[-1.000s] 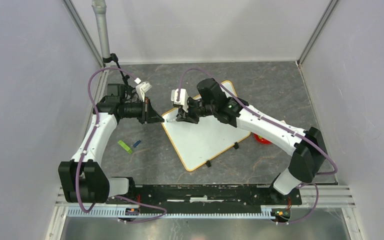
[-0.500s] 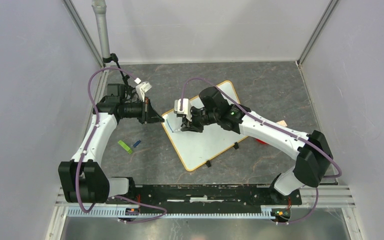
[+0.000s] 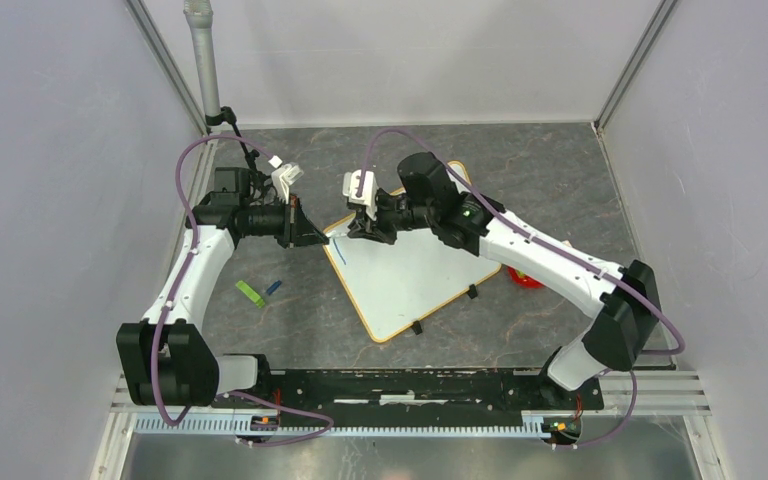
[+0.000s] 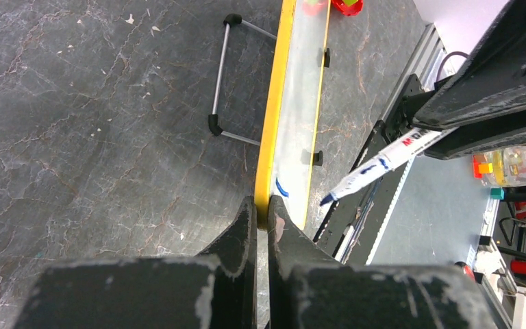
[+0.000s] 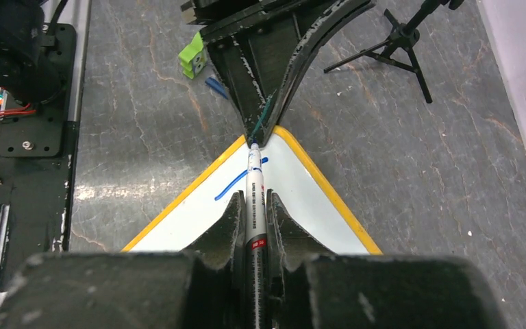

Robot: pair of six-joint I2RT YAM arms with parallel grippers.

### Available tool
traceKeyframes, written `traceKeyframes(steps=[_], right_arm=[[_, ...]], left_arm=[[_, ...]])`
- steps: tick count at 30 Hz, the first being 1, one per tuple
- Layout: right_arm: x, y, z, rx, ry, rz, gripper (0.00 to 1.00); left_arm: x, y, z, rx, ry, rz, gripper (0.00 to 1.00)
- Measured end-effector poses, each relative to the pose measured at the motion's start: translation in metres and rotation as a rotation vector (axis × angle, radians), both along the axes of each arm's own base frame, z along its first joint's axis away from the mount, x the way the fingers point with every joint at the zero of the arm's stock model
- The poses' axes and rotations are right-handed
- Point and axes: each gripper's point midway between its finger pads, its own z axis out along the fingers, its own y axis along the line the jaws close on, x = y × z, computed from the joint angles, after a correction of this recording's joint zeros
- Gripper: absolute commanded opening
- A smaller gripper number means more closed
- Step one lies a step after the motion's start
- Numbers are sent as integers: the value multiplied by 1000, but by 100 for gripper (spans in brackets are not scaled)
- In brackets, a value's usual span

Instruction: Write a sentence on the whiteboard

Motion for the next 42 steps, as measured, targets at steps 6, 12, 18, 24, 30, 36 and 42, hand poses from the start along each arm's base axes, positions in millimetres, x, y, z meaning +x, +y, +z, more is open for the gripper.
traceKeyframes(steps=[6,12,18,24,30,36,42], right_arm=[[9,4,-15,-30,15,-25,0],[12,3,-20,-47,16,-42,0],[15,2,-21,-54,7,-56,0],[19,0,-22,-61,-7,-64,0],[24,-6,-24,-65,-7,-77,0],[22,-17,-29,-72,-1,-91,0],[18,-21,-34,-77,8,-86,0]], left_arm=[[0,0,0,0,0,0,2],[0,0,0,0,0,0,2],[0,0,0,1,-1,0,3],[0,0,0,1,-1,0,2],[1,0,-1,4,-4,3,2],[1,1,-2,5,-4,3,2],[1,1,-2,5,-3,3,3]])
